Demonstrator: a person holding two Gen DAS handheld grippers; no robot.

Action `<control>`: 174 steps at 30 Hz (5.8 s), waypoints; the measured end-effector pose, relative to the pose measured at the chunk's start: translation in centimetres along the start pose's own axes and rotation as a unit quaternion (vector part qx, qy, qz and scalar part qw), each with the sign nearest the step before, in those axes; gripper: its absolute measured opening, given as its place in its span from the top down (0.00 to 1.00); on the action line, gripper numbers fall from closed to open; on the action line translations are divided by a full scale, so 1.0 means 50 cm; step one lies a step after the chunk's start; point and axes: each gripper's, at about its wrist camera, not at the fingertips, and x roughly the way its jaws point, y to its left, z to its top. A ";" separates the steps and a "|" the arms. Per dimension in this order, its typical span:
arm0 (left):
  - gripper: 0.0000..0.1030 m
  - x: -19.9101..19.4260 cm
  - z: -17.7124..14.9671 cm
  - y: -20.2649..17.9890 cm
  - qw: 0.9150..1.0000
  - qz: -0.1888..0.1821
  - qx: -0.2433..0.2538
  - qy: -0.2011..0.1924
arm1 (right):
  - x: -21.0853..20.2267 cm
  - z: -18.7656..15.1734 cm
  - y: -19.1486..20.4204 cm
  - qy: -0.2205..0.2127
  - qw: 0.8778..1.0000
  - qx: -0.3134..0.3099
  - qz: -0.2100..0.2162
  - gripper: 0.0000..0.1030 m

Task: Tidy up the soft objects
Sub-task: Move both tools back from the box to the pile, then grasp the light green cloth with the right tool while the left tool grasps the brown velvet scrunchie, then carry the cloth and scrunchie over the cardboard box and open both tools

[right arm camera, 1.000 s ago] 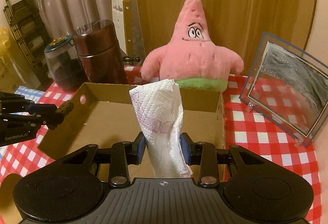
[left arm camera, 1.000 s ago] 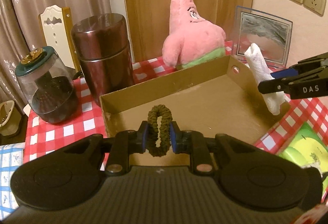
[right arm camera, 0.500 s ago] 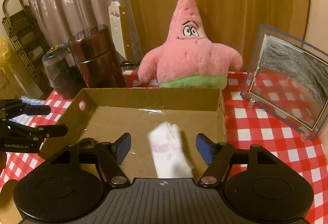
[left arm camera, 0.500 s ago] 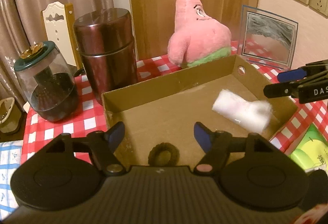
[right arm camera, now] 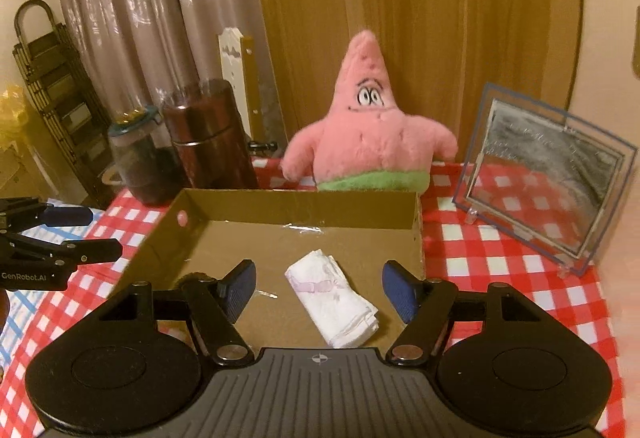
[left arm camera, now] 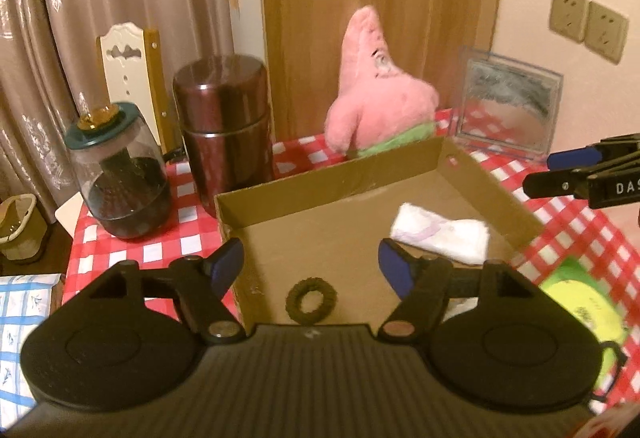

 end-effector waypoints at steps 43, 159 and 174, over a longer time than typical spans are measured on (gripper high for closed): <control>0.25 -0.328 -0.439 -0.267 0.999 -0.031 -0.020 -0.040 | -0.333 -0.471 0.148 -0.013 1.000 -0.022 0.001 0.32; 0.88 -0.294 -0.117 -0.157 0.998 -0.028 -0.007 -0.059 | -0.321 -0.159 0.065 -0.093 0.995 0.003 0.019 0.96; 0.87 -0.053 -0.018 -0.018 1.000 0.000 -0.013 -0.011 | -0.060 0.020 0.036 -0.081 0.995 0.022 0.059 0.96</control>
